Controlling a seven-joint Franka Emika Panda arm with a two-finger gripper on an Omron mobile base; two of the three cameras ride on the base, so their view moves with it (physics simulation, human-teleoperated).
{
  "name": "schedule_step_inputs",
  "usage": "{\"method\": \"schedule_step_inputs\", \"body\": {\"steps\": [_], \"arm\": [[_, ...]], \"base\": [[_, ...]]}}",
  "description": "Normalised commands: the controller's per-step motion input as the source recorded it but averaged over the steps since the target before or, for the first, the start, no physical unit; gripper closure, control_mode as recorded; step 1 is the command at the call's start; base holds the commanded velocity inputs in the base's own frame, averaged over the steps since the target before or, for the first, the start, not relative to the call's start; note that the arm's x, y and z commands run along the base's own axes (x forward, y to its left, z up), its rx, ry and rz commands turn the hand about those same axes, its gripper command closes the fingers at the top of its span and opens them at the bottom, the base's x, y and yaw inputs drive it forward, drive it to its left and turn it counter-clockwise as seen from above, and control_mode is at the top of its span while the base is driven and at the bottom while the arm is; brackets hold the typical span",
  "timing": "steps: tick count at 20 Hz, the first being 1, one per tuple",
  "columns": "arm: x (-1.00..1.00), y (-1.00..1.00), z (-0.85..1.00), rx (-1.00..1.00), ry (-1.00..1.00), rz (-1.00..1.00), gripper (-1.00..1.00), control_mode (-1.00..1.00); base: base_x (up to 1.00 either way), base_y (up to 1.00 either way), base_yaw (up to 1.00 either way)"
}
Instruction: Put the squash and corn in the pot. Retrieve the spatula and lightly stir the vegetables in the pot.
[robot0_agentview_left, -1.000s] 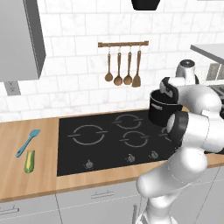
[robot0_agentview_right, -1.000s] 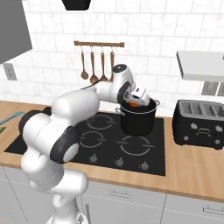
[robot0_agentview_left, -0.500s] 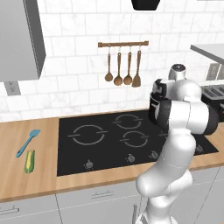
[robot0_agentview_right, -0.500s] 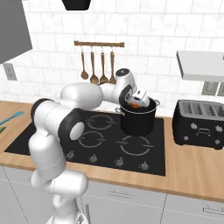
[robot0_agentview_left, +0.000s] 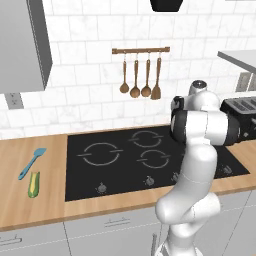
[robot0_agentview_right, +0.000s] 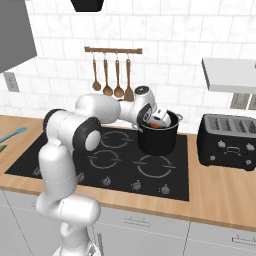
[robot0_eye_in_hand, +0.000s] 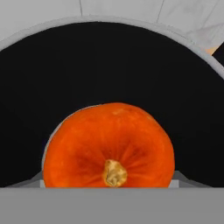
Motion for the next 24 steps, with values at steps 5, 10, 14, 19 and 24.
{"method": "schedule_step_inputs", "body": {"steps": [5,10,14,19,24], "arm": [[0.18,0.0,-0.19,0.0,-0.02,0.0,1.0,-1.0],[0.09,0.0,-0.11,0.0,-0.01,0.0,-1.0,-1.0],[0.0,0.0,0.0,0.0,-0.05,0.0,-1.0,-1.0],[-0.03,0.0,0.17,0.0,-0.07,0.0,-1.0,-1.0],[-0.09,0.0,0.44,0.0,-0.13,0.0,-1.0,-1.0]], "base": [[0.0,0.0,0.0],[0.0,0.0,0.0],[0.0,0.0,0.0],[0.0,0.0,0.0],[0.0,0.0,0.0]]}}
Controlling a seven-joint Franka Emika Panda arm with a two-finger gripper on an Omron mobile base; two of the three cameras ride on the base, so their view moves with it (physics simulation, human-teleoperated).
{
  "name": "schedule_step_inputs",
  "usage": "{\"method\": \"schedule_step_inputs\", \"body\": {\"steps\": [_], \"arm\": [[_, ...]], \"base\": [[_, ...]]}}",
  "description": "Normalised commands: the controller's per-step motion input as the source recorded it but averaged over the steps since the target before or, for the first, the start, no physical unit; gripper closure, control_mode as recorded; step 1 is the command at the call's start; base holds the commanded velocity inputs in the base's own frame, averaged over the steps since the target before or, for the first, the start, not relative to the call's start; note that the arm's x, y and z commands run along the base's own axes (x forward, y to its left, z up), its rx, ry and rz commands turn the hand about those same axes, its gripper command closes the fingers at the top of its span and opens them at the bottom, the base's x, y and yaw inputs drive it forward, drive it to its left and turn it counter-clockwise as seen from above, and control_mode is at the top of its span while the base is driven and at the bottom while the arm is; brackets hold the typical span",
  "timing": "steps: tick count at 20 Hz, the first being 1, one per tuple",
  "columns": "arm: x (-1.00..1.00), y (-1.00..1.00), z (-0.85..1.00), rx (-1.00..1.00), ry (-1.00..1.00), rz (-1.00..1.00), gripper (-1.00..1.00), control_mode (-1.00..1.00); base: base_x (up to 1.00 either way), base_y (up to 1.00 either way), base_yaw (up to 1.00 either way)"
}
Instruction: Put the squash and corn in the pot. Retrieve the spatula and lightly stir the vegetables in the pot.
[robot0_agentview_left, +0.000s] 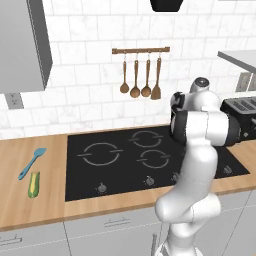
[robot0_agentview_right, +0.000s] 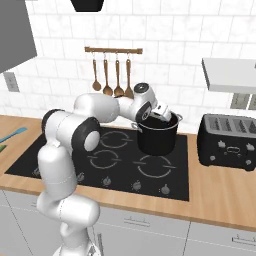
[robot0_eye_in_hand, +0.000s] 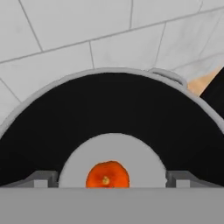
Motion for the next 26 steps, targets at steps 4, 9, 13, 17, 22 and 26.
{"method": "schedule_step_inputs", "body": {"steps": [4,9,13,17,22,26], "arm": [[-0.22,0.0,0.53,0.0,-0.14,0.0,-1.0,-1.0],[-0.69,0.43,0.6,0.0,-0.15,0.04,-1.0,-1.0],[-0.94,0.82,0.59,0.0,-0.05,0.07,-1.0,-1.0],[-0.91,1.0,0.48,0.0,0.0,0.08,-1.0,-1.0],[-0.73,1.0,0.42,0.0,0.0,0.1,-1.0,-1.0],[-0.56,1.0,0.16,-0.01,0.02,0.16,-1.0,-1.0]], "base": [[0.0,0.0,0.0],[0.0,0.0,0.0],[0.0,0.0,0.0],[0.0,0.0,0.0],[0.0,0.0,0.0],[0.0,0.0,0.0]]}}
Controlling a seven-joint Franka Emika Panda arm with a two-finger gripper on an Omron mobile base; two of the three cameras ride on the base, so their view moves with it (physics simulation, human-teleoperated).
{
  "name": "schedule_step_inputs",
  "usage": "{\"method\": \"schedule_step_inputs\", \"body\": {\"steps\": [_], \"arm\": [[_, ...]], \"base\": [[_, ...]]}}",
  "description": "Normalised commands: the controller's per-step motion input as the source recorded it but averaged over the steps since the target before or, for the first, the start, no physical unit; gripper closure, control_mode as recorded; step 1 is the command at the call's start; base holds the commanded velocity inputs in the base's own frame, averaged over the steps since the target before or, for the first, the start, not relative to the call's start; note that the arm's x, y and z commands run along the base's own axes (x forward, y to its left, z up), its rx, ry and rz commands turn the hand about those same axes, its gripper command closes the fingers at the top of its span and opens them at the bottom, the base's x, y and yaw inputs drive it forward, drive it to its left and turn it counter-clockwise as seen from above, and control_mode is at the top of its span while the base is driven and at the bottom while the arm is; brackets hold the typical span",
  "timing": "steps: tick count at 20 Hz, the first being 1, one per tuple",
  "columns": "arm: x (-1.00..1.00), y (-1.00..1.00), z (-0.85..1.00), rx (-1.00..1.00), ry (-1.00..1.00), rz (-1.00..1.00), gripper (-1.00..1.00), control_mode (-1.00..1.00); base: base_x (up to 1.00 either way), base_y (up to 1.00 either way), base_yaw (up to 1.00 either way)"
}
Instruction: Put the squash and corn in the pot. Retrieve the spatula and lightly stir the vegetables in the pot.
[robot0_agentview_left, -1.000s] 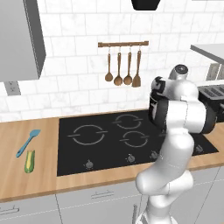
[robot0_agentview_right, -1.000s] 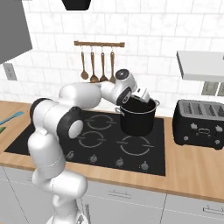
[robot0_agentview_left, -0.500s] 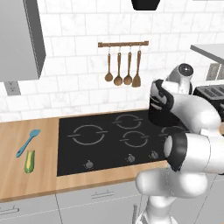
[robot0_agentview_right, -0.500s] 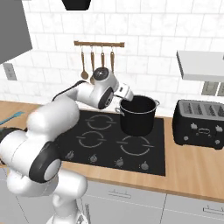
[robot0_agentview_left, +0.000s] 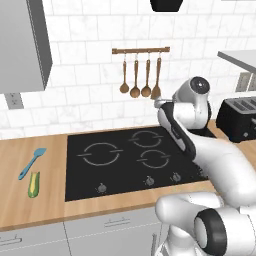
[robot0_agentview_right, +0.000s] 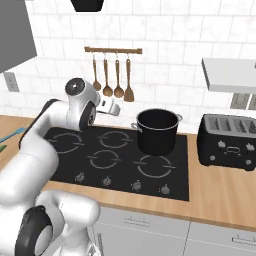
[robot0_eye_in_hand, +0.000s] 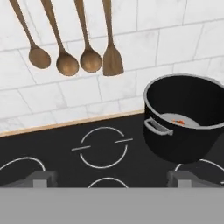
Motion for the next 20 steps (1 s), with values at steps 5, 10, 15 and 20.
{"method": "schedule_step_inputs", "body": {"steps": [5,10,15,20], "arm": [[-0.45,1.0,0.0,-0.01,0.05,0.17,-1.0,-1.0],[-0.26,1.0,0.0,-0.02,0.09,0.15,-1.0,-1.0],[-0.08,1.0,0.0,-0.03,0.1,0.12,-1.0,-1.0],[0.0,1.0,-0.12,-0.05,0.14,0.09,-1.0,-1.0]], "base": [[0.0,0.0,0.0],[0.0,0.0,0.0],[0.0,0.0,0.0],[0.0,0.0,0.0]]}}
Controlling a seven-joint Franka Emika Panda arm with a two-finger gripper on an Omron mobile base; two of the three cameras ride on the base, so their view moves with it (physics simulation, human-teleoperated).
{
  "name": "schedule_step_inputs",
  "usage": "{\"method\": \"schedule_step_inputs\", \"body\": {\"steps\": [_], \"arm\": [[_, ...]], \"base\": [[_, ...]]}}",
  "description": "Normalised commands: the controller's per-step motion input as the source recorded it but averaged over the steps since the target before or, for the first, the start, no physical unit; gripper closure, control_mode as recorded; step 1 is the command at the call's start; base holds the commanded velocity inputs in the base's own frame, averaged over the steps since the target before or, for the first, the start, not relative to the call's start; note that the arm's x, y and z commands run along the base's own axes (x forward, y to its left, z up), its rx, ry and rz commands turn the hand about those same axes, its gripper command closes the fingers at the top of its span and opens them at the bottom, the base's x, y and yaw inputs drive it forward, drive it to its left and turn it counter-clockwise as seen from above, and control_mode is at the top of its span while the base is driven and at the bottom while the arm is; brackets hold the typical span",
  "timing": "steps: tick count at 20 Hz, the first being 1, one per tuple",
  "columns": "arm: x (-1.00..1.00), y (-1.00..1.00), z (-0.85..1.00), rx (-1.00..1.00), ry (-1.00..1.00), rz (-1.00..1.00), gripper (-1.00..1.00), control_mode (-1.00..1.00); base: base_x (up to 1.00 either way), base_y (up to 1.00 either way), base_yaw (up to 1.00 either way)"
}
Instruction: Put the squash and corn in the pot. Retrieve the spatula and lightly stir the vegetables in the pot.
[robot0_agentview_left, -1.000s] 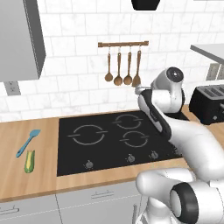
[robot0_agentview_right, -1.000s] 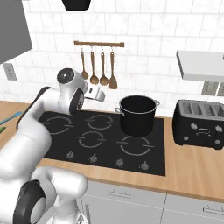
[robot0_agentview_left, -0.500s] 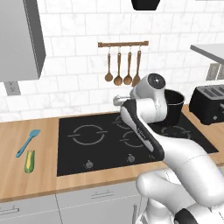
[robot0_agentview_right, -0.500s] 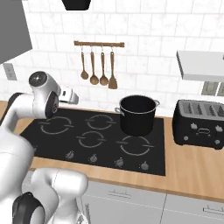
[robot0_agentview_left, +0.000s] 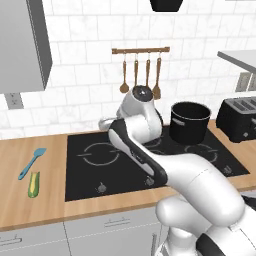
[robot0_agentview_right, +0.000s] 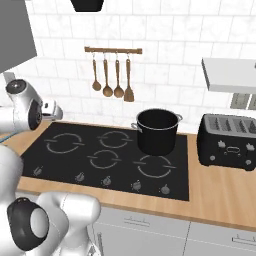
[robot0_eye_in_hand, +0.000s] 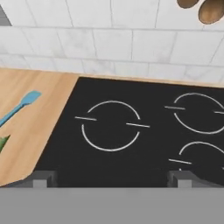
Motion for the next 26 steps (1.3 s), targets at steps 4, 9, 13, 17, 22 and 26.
{"method": "schedule_step_inputs", "body": {"steps": [4,9,13,17,22,26], "arm": [[0.0,1.0,-0.3,-0.04,0.13,0.05,-1.0,-1.0],[0.0,1.0,-0.4,-0.03,0.12,0.01,-1.0,-1.0],[0.0,1.0,-0.42,0.0,0.11,0.0,-1.0,-1.0],[0.0,1.0,-0.42,0.0,0.12,0.0,-1.0,-1.0],[0.0,0.91,-0.39,0.0,0.11,0.0,-1.0,-1.0],[0.04,0.74,-0.37,0.0,0.09,0.0,-1.0,-1.0]], "base": [[0.0,0.0,0.0],[0.0,0.0,0.0],[0.0,0.0,0.0],[0.0,0.0,0.0],[0.0,0.0,0.0],[0.0,0.0,0.0]]}}
